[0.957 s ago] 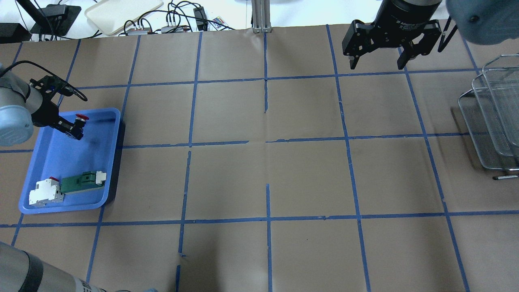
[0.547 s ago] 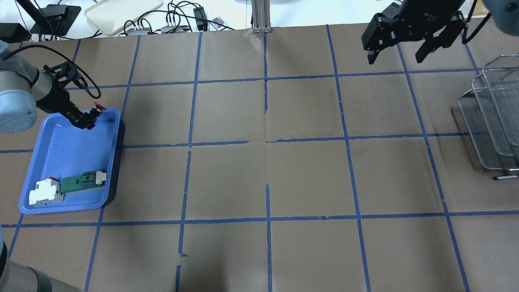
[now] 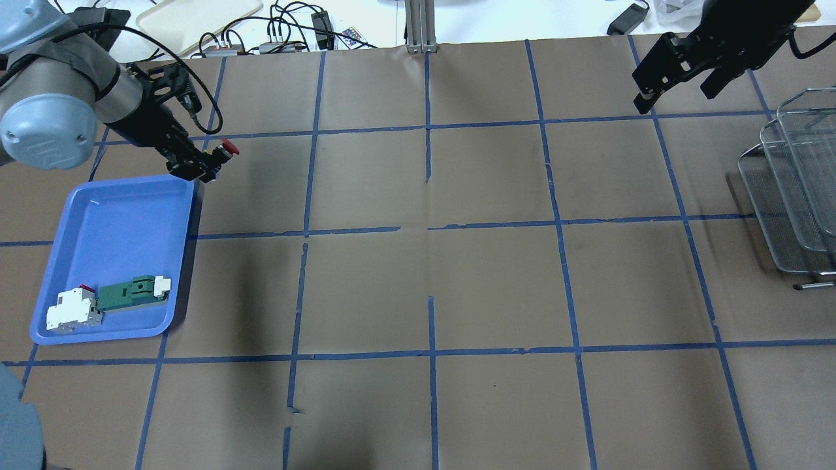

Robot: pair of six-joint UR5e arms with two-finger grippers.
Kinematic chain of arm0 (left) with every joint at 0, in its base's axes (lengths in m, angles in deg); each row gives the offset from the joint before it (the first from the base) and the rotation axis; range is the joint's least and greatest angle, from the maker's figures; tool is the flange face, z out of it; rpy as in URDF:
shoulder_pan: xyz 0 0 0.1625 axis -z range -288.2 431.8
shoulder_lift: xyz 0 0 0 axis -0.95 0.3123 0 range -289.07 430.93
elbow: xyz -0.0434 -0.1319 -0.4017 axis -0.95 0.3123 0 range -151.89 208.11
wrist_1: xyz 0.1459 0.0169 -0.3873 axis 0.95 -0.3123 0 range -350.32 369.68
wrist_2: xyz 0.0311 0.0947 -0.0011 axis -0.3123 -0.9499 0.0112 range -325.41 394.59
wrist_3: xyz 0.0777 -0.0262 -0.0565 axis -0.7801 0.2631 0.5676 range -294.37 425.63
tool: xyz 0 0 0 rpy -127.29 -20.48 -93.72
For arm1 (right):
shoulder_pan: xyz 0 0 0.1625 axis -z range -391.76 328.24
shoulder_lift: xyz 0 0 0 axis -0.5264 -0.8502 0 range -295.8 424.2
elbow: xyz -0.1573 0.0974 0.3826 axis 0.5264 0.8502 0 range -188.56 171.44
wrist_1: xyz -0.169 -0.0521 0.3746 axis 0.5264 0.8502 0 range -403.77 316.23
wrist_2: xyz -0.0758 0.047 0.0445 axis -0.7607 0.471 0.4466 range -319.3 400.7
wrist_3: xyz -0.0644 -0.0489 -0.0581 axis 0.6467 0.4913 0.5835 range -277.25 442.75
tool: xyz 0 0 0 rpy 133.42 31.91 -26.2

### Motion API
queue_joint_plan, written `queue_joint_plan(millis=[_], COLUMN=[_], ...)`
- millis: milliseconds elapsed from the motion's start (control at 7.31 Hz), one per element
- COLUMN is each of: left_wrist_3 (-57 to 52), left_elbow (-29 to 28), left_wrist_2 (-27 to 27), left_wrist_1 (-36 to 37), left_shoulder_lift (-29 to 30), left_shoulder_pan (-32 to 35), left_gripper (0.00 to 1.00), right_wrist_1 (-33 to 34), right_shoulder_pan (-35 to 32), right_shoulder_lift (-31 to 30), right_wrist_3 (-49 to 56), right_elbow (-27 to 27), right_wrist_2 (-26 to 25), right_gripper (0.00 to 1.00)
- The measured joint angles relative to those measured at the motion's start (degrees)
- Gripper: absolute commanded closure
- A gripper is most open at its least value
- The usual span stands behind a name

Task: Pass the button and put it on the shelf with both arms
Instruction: 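Lift the red push button out of the tray with the left gripper, then carry the button toward the table center with the left gripper while the right gripper approaches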

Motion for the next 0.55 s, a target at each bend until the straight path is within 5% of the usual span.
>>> queue_joint_plan(millis=[547], left_wrist_3=[0.5], left_elbow=[-2.0], left_wrist_2=[12.7], left_wrist_1=[-3.2], left_shoulder_lift=[-1.5], left_shoulder_pan=[9.5], left_gripper=[1.00], right_wrist_1=[-2.9], right_shoulder_pan=[0.1], right_shoulder_lift=[-2.0], right_wrist_3=[28.3], right_elbow=[-4.0], right_wrist_2=[5.6], right_gripper=[0.00])
